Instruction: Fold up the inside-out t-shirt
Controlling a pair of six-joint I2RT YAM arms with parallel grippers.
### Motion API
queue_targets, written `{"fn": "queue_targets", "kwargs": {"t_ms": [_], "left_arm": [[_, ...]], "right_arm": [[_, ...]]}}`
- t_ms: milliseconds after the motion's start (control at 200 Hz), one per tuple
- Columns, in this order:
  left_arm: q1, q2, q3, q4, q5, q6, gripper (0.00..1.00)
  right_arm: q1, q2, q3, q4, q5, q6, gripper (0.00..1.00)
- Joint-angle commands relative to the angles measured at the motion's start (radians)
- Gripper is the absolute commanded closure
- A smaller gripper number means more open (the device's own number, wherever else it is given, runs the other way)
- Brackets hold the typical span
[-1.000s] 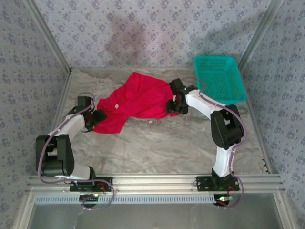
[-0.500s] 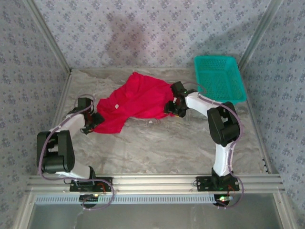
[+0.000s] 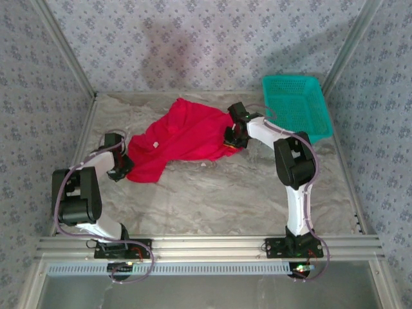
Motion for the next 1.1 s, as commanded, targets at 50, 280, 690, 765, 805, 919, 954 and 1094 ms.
{"fn": "queue_targets", "kwargs": {"t_ms": [50,280,690,765,805,919,954,1094], "left_arm": [[-0.003,-0.029,0.046,-0.034,0.056,-0.006,1.00],[0.004,-0.232,0.228,-0.206,0.061,-0.015,1.00],[0.044,-0.436,0.730,-0.374,0.051,-0.005,1.00],[0.059,-0.435,0.816,-0.406,0.050,0.009,1.00],[0.068,-0.434,0.859,-0.423,0.051,0.014,1.00],[0.078,-0.444,0.962,-0.446,0.070,0.028,1.00],[0.078,-0.450,0.992,-0.449,0.080,0.031,1.00],[0.078,-0.475,1.114,-0.460,0.103,0.045,1.00]], "right_arm": [[-0.004,-0.020,0.074,-0.134,0.048,-0.023,1.00],[0.006,-0.187,0.176,-0.285,0.062,-0.095,1.00],[0.012,-0.488,0.392,-0.328,-0.028,-0.107,1.00],[0.007,-0.541,0.395,-0.293,-0.036,-0.104,1.00],[0.004,-0.570,0.397,-0.276,-0.039,-0.098,1.00],[0.005,-0.644,0.397,-0.210,-0.057,-0.092,1.00],[0.007,-0.664,0.394,-0.187,-0.081,-0.086,1.00],[0.030,-0.723,0.420,-0.136,-0.161,-0.055,1.00]]}}
